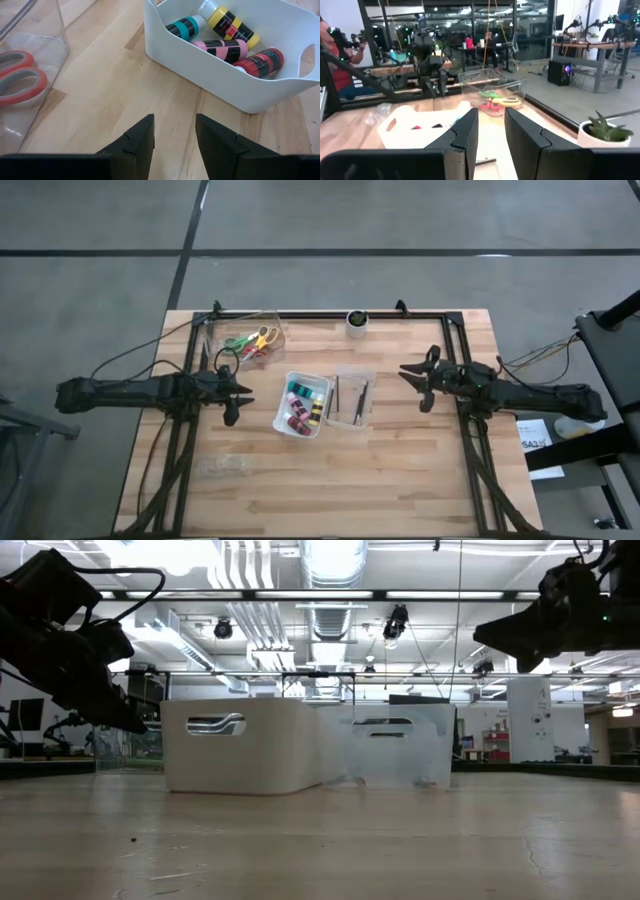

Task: Pick & Place Paint Supplies
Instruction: Return to Home Position

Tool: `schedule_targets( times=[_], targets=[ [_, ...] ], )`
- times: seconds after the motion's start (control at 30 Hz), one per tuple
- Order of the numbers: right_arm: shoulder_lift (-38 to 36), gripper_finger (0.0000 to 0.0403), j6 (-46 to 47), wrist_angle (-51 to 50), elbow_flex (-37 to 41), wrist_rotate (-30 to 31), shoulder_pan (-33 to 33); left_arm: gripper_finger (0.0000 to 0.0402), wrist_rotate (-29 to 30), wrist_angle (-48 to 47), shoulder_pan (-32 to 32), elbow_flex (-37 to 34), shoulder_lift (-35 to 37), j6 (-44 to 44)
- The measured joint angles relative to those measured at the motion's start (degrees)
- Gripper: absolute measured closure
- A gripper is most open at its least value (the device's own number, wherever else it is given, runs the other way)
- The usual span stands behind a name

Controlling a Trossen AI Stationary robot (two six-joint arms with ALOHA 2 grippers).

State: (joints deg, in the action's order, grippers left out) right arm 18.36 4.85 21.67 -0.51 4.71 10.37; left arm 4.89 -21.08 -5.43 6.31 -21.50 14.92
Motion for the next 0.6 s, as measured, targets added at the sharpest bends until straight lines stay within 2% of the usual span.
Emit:
schedule_targets(
  times=[0.27,0.6],
  targets=[
    [-18.3,0.031,0.1,-19.2,0.0,3.2,0.0,0.0252,0.0,0.0,0.0,0.0,0.0,0.0],
    [-17.9,0.031,0.0,-19.8,-0.1,5.8,0.0,0.0252,0.0,0.1,0.0,0.0,-0.7,0.1]
  ],
)
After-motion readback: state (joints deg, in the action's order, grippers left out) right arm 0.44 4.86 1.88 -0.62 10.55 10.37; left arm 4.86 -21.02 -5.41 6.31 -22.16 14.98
